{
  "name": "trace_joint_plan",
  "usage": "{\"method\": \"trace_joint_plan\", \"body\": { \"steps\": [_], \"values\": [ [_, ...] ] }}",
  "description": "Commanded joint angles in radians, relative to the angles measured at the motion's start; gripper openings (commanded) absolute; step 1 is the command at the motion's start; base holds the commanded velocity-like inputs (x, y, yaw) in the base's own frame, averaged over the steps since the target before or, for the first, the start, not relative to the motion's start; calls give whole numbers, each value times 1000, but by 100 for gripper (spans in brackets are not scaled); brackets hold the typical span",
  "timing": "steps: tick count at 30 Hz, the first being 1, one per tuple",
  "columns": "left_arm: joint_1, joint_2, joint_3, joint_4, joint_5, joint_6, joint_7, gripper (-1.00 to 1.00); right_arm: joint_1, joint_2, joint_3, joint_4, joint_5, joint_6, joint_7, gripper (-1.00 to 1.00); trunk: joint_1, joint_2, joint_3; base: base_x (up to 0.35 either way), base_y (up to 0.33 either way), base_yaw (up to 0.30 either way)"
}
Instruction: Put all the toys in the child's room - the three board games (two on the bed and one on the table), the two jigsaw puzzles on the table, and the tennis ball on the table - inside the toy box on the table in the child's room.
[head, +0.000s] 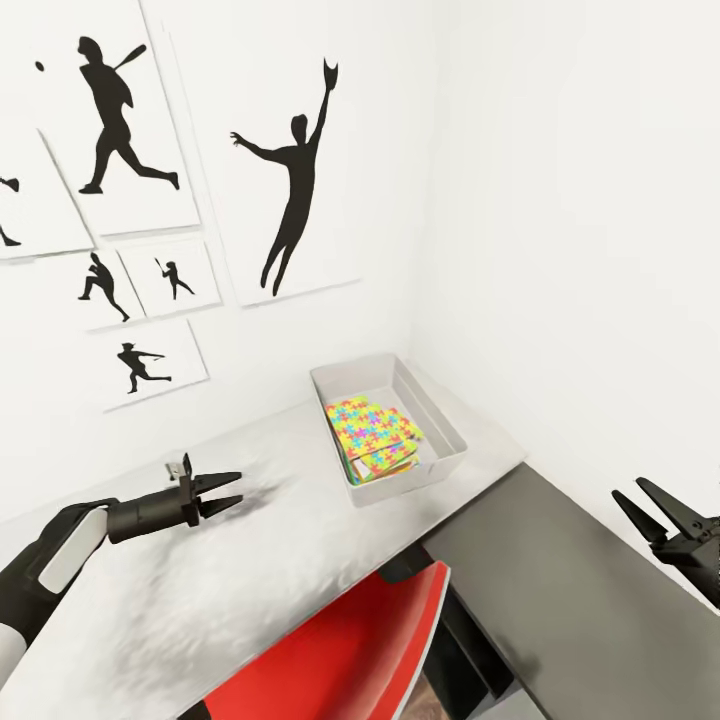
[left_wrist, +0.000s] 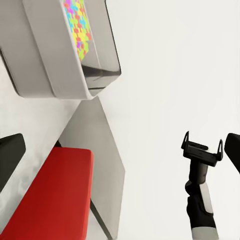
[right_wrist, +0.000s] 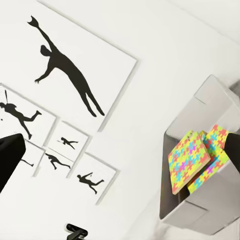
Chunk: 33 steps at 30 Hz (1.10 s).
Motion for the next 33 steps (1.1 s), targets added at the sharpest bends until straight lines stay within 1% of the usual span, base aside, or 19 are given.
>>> {"method": "trace_joint_plan", "body": {
  "steps": [1,5,9,18,24,25,27,33],
  "values": [
    [-1,3,-3,1,3,4,-2,100,-1,1,1,0,1,4,2,100,1,-2,0,-4,-6,69],
    [-1,14,-4,0,4,4,-2,100,-1,3,20,-1,13,1,2,100,1,-2,6,-2,-3,70],
    [-1,18,-4,0,4,4,-2,100,-1,4,37,-1,26,-33,3,100,1,-2,13,-4,34,73],
    [-1,20,-4,0,4,4,-2,100,-1,4,41,0,29,-49,4,100,1,-2,25,-16,46,71],
    [-1,21,-4,0,4,4,-2,100,-1,4,45,-1,29,-51,1,100,1,-2,27,-2,5,19],
    [-1,21,-4,-1,4,4,-2,100,-1,4,56,-1,30,-52,0,100,1,-2,27,0,1,3],
    [-1,21,-4,-1,4,4,-2,100,-1,4,61,-1,30,-52,-1,100,1,-2,27,0,0,2],
    [-1,21,-4,-1,4,4,-2,100,-1,4,65,-1,30,-53,-1,100,1,-2,27,0,0,0]
  ]
}}
